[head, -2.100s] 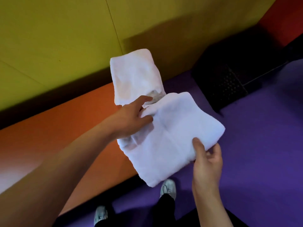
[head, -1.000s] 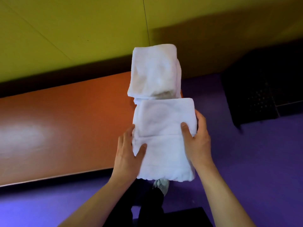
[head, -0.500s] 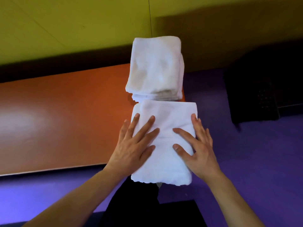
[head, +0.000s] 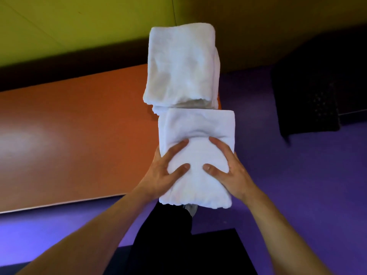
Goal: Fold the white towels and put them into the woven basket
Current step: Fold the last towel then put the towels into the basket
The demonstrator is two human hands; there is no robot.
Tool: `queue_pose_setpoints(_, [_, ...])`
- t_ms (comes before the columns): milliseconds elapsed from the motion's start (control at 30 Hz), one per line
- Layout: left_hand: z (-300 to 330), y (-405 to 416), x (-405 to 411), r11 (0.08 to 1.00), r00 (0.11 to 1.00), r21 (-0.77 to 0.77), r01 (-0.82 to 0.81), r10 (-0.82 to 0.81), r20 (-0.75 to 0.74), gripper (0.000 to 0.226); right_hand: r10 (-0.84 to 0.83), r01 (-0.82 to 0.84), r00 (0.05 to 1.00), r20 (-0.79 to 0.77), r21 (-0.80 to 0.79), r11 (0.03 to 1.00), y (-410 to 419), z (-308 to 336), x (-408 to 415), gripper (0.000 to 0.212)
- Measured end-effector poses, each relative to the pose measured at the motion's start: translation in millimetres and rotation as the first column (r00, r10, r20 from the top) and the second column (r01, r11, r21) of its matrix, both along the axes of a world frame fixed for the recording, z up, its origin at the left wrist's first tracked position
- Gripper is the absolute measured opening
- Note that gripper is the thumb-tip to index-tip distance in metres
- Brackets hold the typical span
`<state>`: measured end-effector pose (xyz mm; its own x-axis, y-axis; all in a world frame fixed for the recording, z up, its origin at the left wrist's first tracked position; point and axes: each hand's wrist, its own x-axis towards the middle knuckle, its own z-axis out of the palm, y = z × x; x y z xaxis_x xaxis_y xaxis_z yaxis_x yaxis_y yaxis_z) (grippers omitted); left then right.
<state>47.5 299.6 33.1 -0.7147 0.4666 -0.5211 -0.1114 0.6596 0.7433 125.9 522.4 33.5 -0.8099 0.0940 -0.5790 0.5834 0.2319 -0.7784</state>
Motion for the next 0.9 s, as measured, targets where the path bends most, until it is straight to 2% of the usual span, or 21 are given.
queue_pose_setpoints(267, [-17.1,-4.4,1.8,0.989,0.997,0.143,-0.048,0.056,-0.049,0.059,-0.169,0.169,0.983,-0.078,-0.007,0.986,-13.4,-12.5,7.8,0.071])
queue_pose_setpoints(367, [-20.5,-5.8,3.9,0.969,0.997,0.233,-0.078,0.081,-0.005,0.056,-0.248,0.248,0.962,-0.112,-0.016,0.969,-16.4,-16.2,14.1,0.066])
queue_pose_setpoints(467, [-15.9,-8.9,21.7,0.955,0.993,0.283,-0.085,0.058,0.102,0.058,-0.274,0.273,0.958,-0.080,-0.022,0.962,-13.9,-8.6,34.5,0.065])
queue_pose_setpoints(533, [-14.8,-10.0,28.7,0.961,0.991,0.272,-0.042,0.006,0.132,0.061,-0.288,0.288,0.956,-0.046,-0.024,0.957,-13.5,-5.1,46.3,0.066])
queue_pose_setpoints(700, [-17.5,-9.7,13.6,0.969,0.988,0.211,0.125,-0.140,0.058,0.069,-0.245,0.243,0.969,-0.029,-0.057,0.968,-12.5,-13.1,49.0,0.073])
queue_pose_setpoints(900, [-14.8,3.9,23.3,0.958,0.993,0.273,-0.088,0.064,0.095,0.063,-0.374,0.362,0.924,-0.078,-0.135,0.922,-12.8,-19.7,45.4,0.069])
